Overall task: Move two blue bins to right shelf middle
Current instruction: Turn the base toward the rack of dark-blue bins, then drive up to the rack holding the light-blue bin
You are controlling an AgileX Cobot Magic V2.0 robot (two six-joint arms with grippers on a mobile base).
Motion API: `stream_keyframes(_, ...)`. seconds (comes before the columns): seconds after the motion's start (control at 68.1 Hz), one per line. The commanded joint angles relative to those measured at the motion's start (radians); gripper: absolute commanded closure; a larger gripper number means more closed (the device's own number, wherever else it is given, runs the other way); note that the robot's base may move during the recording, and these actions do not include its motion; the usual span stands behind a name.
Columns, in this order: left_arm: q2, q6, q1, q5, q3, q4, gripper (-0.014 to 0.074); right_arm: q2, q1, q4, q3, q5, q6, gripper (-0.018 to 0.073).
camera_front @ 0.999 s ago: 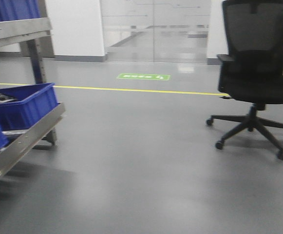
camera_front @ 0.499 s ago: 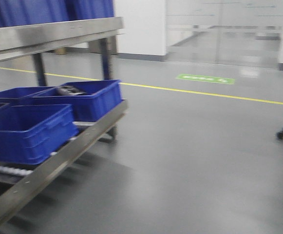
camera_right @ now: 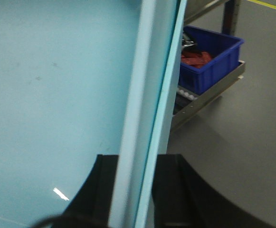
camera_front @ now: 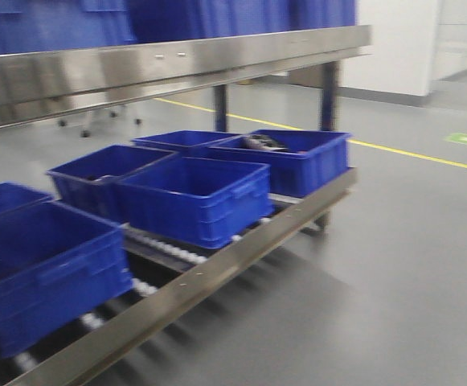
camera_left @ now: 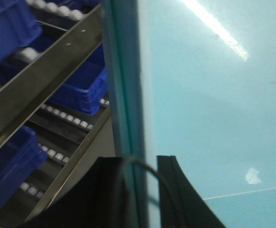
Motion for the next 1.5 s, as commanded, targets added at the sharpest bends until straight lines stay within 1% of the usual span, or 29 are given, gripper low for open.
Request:
stream_keyframes(0.0, -0.014, 0.016, -0.007, -0.087, -0.016, -0.024, 0.0707, -0.017, 0.003, 0.014, -0.011, -0.09, -0.012, 0.0715)
stream_keyframes(1.484, -0.014, 0.016, -0.007, -0.087, -0.016, -0.024, 0.0707, -0.017, 0.003, 0.014, -0.011, -0.09, -0.012, 0.0715)
